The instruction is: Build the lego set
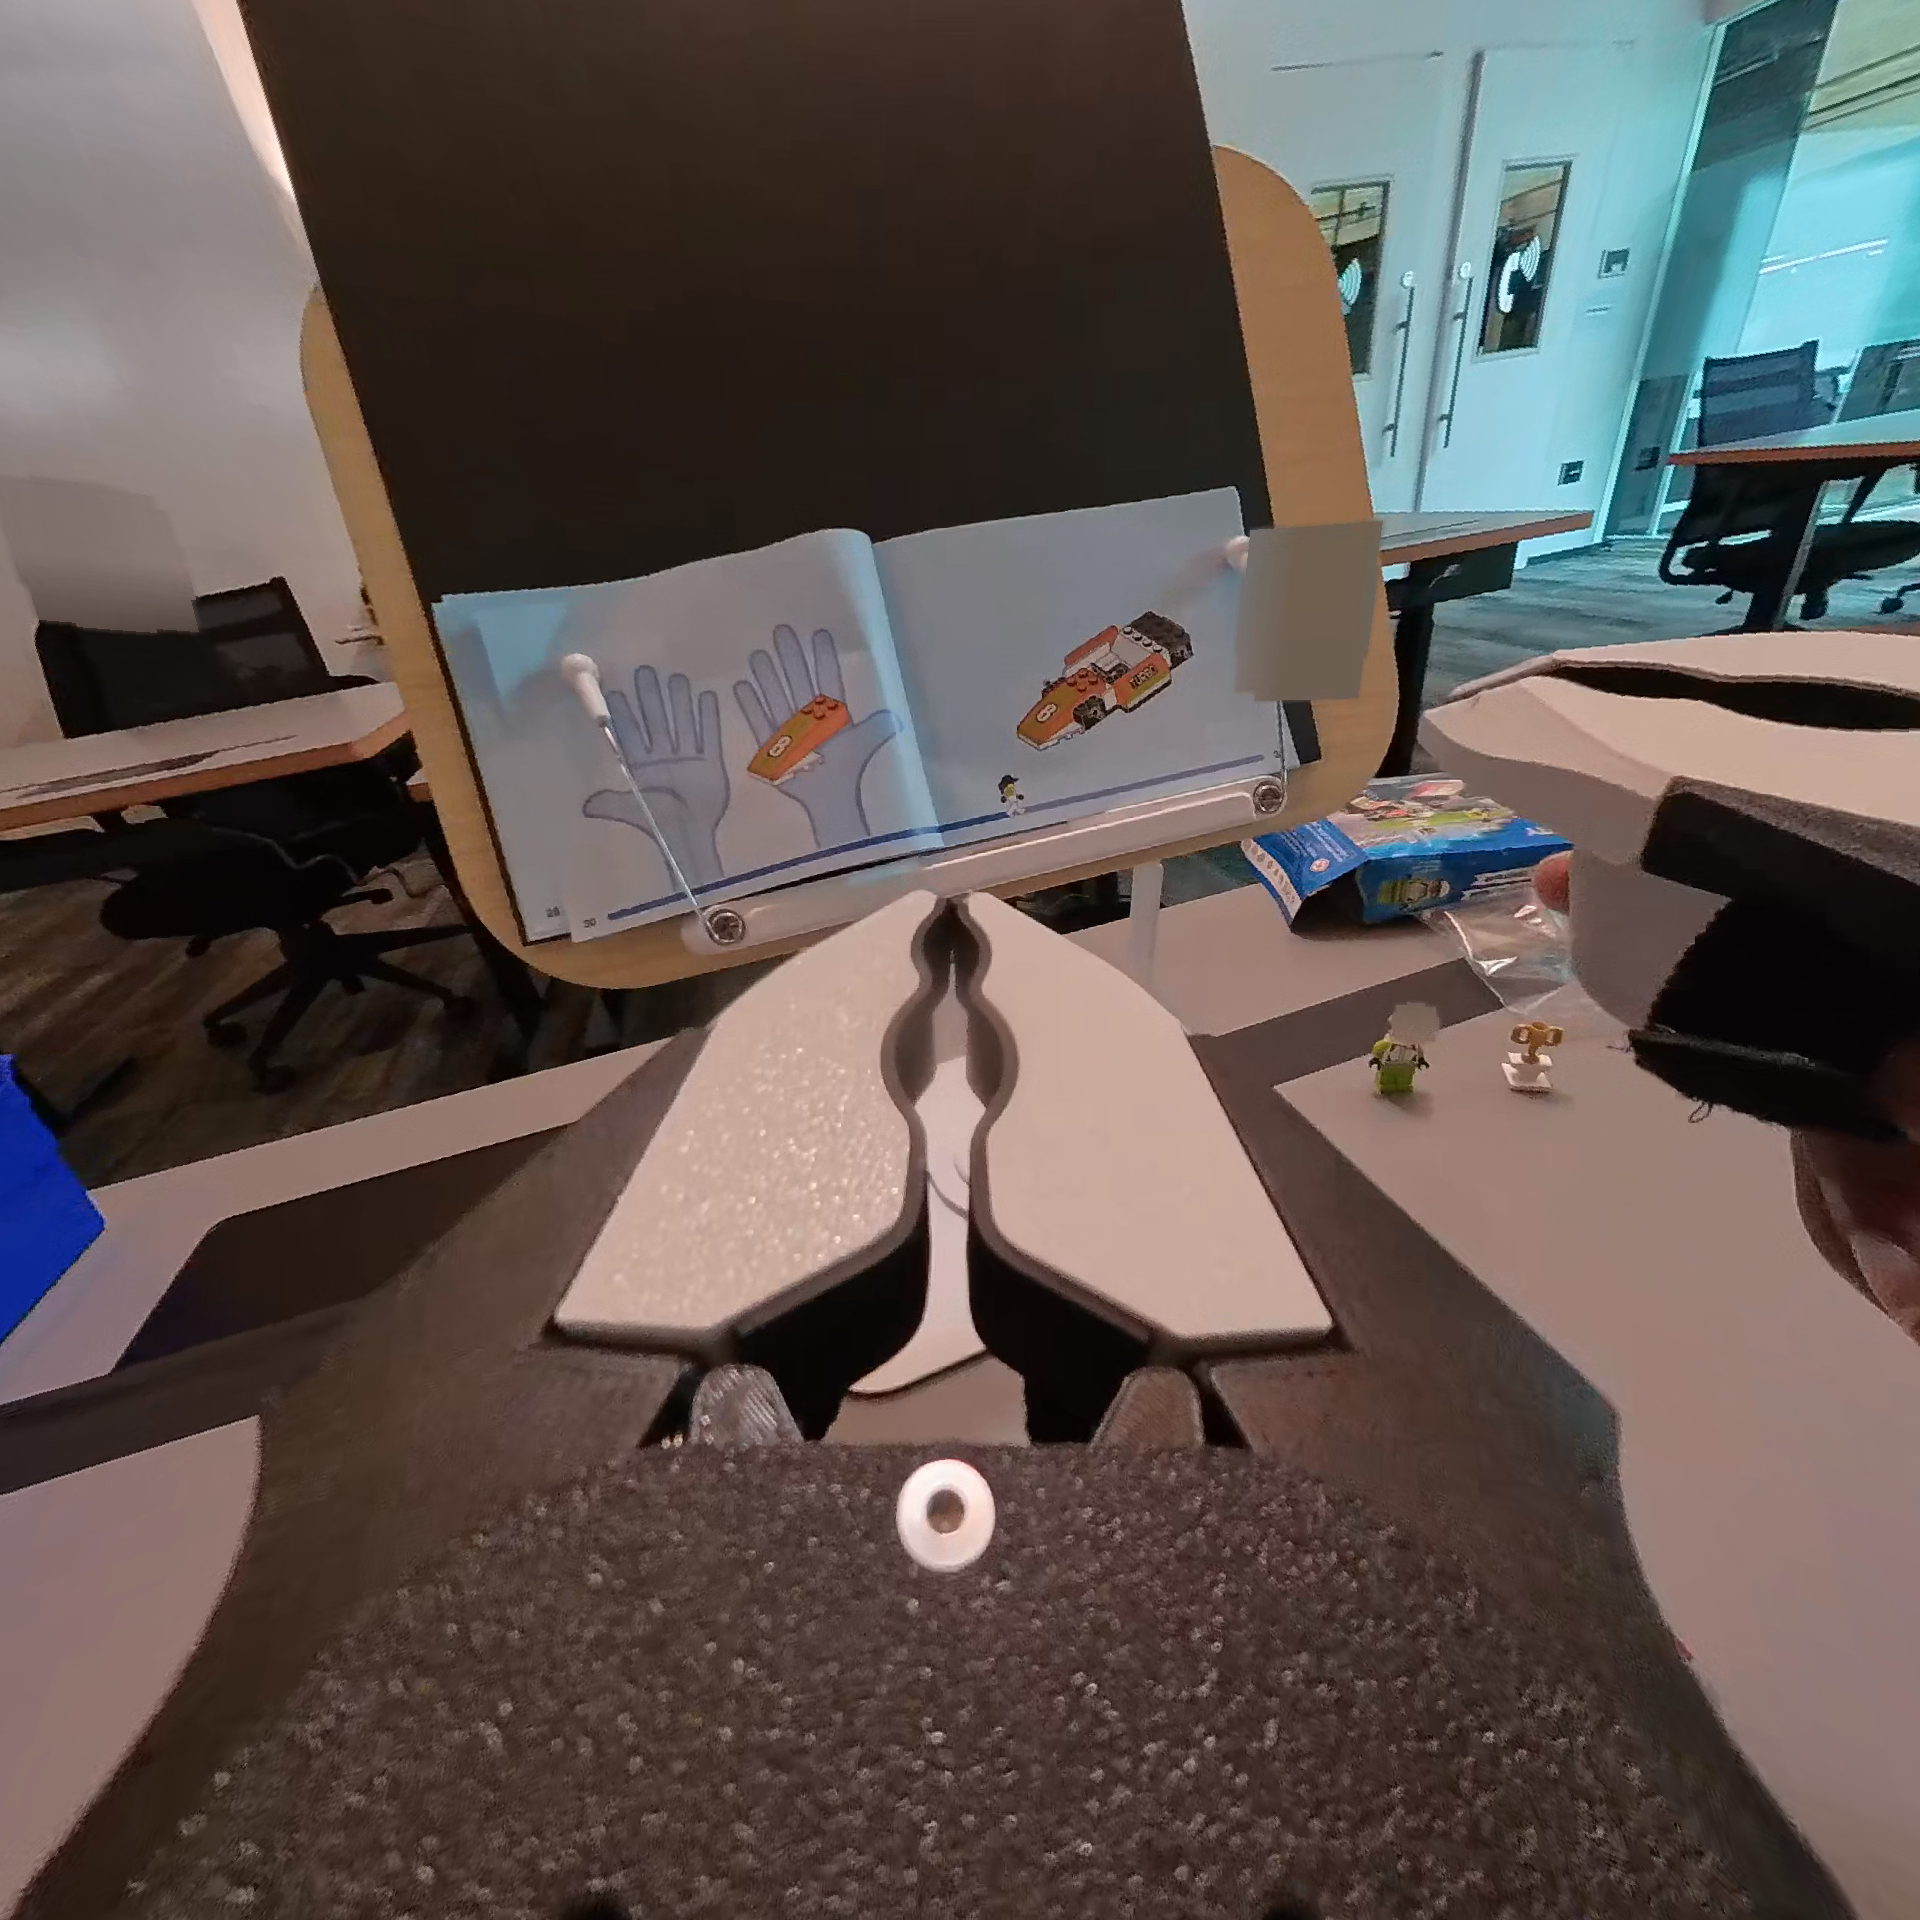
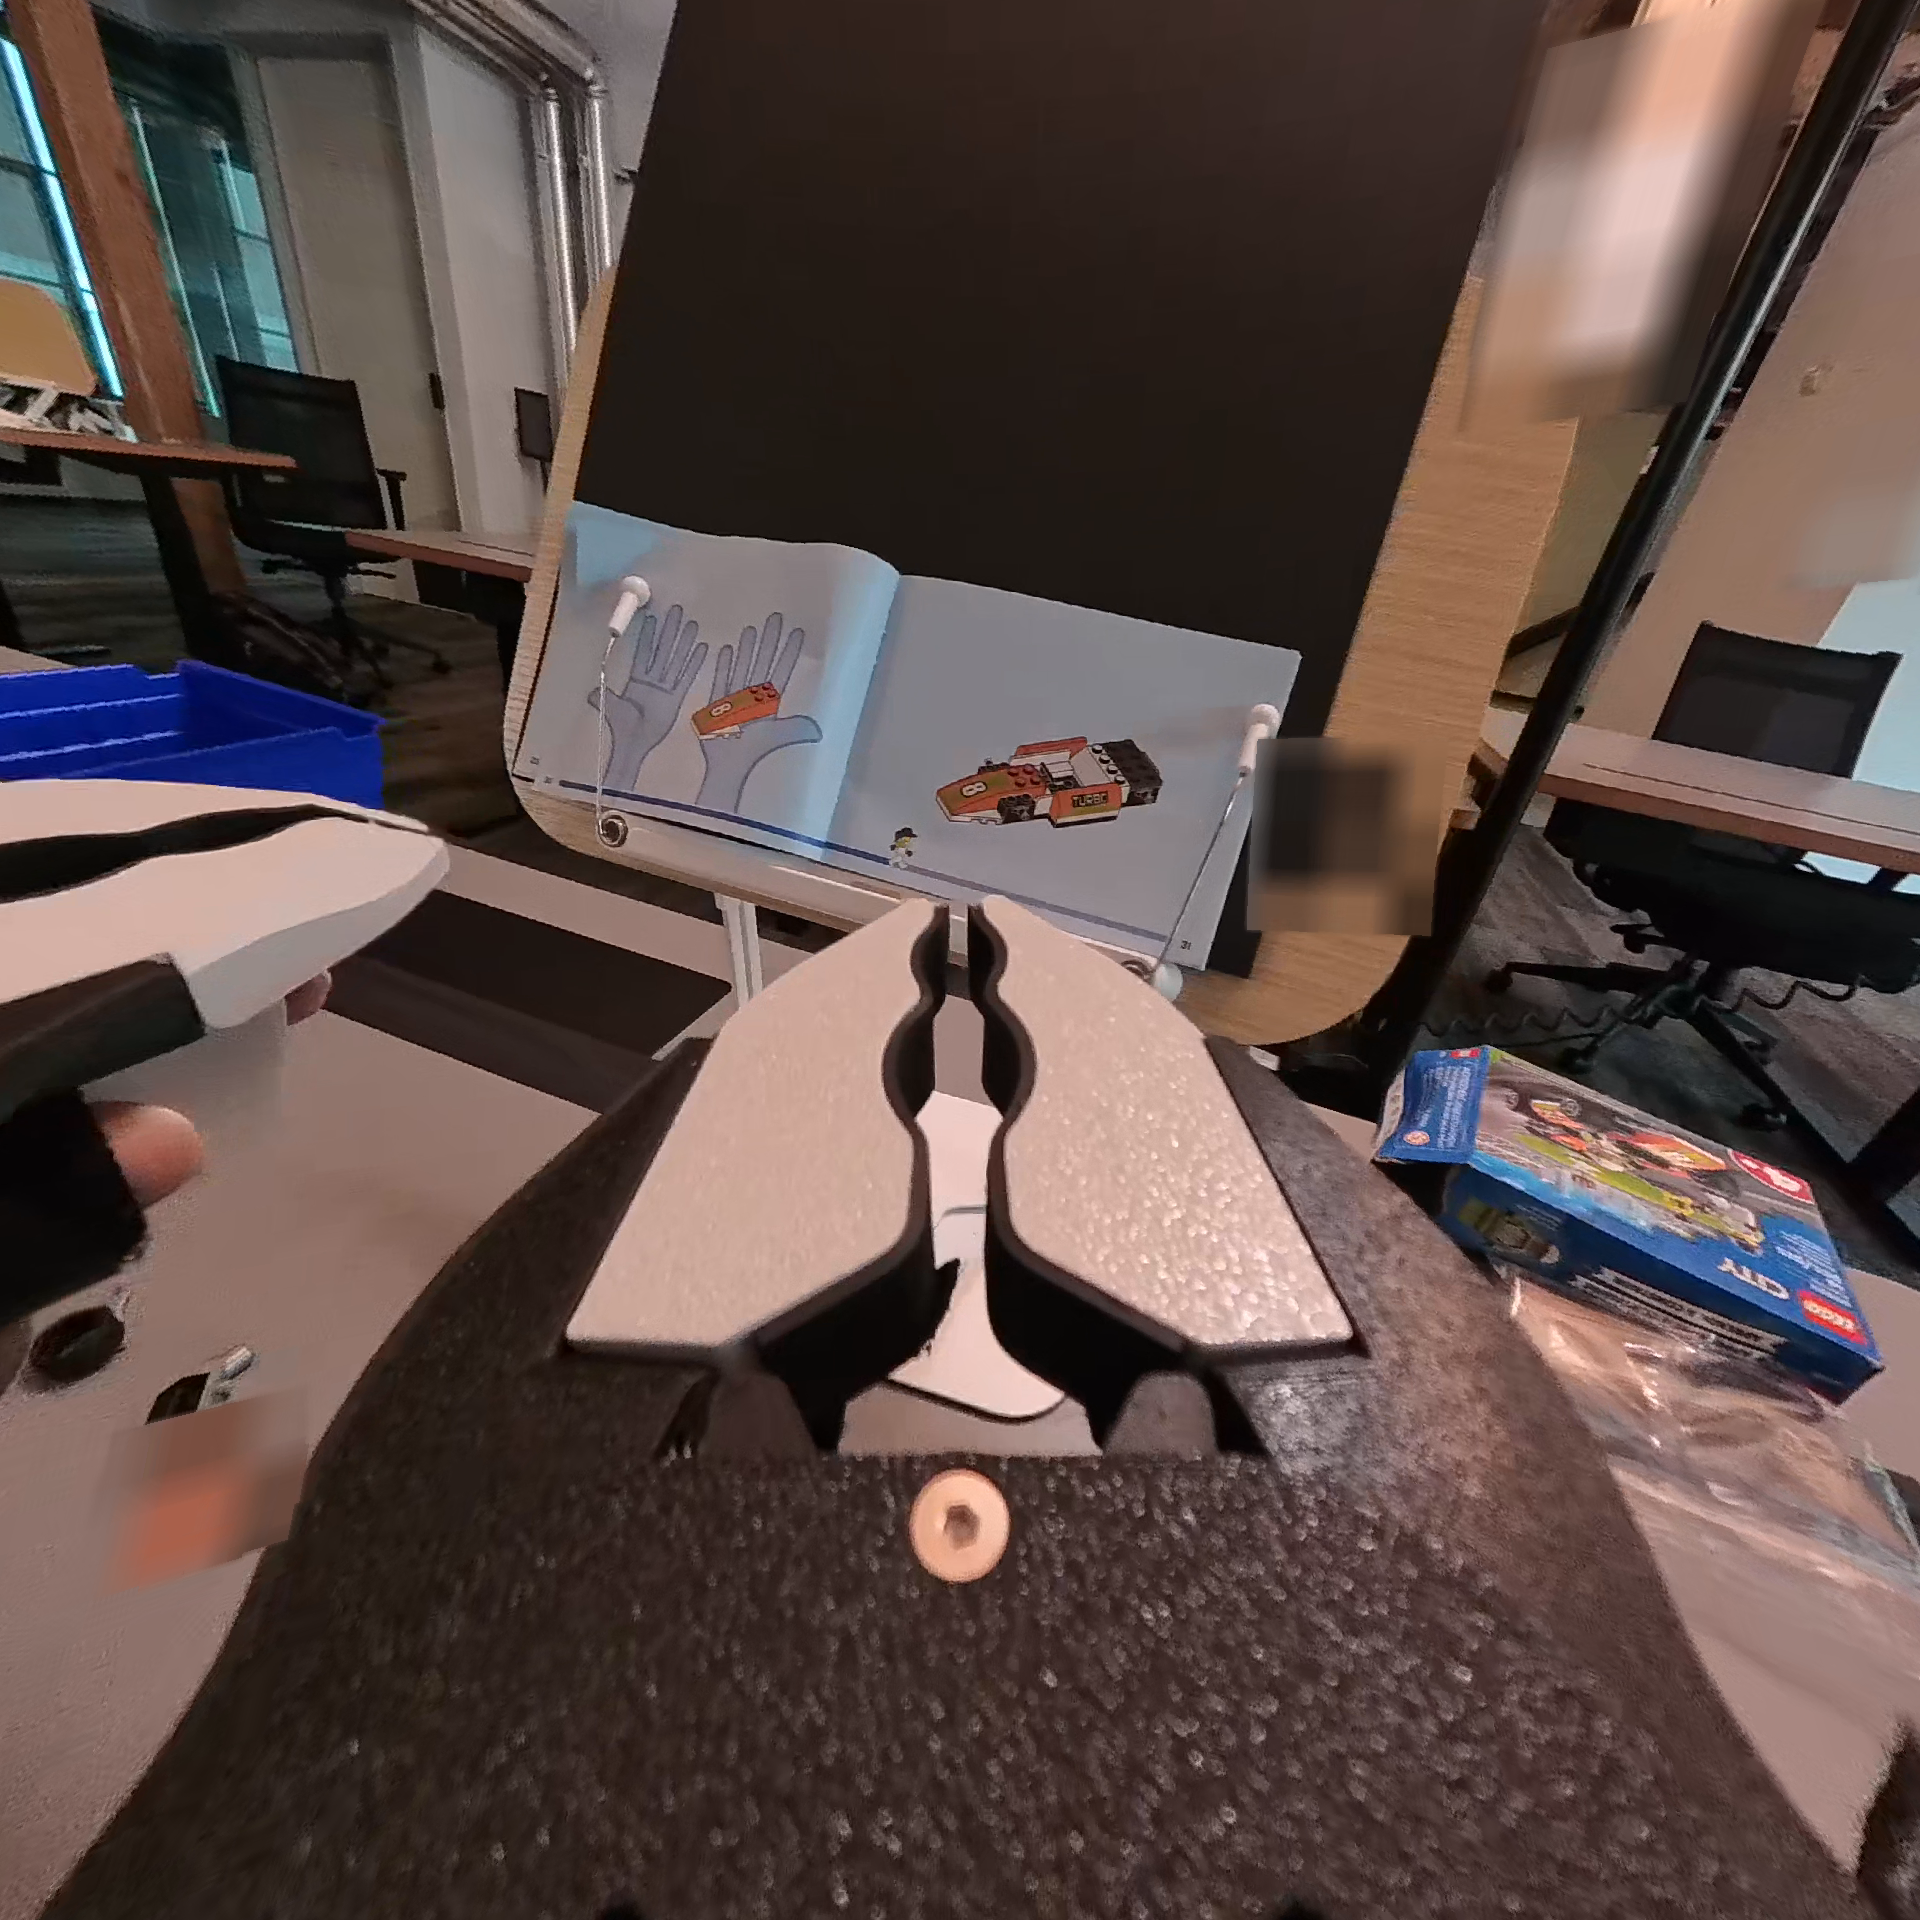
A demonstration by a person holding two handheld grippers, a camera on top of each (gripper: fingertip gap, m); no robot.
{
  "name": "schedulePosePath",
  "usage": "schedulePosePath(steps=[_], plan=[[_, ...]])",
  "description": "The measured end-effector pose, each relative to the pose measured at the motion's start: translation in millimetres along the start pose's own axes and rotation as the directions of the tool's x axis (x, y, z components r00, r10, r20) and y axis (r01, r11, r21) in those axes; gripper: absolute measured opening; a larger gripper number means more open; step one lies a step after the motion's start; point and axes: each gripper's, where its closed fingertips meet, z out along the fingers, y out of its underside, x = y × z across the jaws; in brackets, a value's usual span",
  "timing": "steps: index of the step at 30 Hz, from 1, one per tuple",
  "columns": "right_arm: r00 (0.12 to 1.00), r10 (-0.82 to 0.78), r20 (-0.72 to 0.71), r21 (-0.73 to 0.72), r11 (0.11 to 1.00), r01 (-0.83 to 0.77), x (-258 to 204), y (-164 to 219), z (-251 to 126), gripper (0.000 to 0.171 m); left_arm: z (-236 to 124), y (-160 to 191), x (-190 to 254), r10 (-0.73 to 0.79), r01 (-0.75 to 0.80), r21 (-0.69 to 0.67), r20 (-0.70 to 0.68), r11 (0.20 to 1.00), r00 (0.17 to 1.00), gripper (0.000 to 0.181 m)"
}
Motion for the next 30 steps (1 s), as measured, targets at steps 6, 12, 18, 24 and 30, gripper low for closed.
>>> schedulePosePath(steps=[6, 12, 18, 24, 30], plan=[[0.993, -0.054, 0.102, 0.005, 0.999, 0.053, -12.5, -3.6, -4.5, 0.003, -3.5, 4.2, 17.2, -0.001, -0.004, -0.033, -0.177, 0.999, 0.984, 0.000], [0.937, -0.141, 0.320, -0.088, 0.980, 0.178, -6.8, 1.3, -20.6, 0.009, -5.2, 14.9, 8.1, -0.027, -0.016, -0.149, -0.283, 0.989, 0.959, 0.003], [0.697, -0.252, 0.672, -0.267, 0.795, 0.544, 39.3, 87.1, -90.6, 0.032, -8.7, 5.8, -11.2, -0.081, 0.041, -0.143, -0.289, 0.989, 0.954, 0.005], [0.578, -0.095, 0.811, -0.426, 0.582, 0.693, 93.0, 191.1, -158.3, 0.037, -7.8, 9.9, 4.9, -0.034, -0.016, -0.154, -0.319, 0.988, 0.947, 0.006], [0.565, -0.005, 0.825, -0.462, 0.568, 0.681, 102.4, 220.9, -176.8, 0.036, -6.7, 15.6, 8.0, 0.082, -0.128, -0.140, -0.297, 0.982, 0.951, 0.003]])
